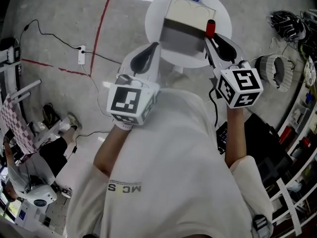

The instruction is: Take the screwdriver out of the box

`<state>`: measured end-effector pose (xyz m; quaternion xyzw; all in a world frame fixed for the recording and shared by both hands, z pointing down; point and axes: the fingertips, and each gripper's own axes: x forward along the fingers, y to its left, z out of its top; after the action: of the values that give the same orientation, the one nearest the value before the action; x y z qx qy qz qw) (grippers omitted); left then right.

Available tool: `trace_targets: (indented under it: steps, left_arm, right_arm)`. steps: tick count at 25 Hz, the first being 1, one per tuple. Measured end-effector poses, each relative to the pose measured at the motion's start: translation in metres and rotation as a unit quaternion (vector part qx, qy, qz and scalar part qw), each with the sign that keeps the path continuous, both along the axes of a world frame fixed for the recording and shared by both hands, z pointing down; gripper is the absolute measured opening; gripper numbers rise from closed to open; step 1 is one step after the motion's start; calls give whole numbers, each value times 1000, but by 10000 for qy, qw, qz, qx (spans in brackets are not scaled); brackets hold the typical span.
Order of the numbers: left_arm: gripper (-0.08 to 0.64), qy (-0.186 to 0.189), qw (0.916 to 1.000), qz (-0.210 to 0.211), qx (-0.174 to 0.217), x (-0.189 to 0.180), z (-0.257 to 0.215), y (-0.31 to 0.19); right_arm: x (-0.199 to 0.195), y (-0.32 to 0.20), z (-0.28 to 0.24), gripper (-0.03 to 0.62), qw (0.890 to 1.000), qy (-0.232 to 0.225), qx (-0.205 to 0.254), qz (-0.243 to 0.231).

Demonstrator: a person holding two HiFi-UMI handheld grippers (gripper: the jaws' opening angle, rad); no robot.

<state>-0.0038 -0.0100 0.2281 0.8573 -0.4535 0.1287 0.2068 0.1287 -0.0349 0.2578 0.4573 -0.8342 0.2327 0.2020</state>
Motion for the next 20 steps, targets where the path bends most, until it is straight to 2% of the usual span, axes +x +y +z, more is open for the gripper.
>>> trace_targets:
  steps: [12,20]
  left_arm:
    - [2,39,9986,112,513,4,-46,-2]
    - [2,-73,9979,291,578,2,-54,7]
  right_arm:
    - [13,29,-68,84,9956,-326,838,278]
    - [16,46,-86,84,9902,-450,1232,480]
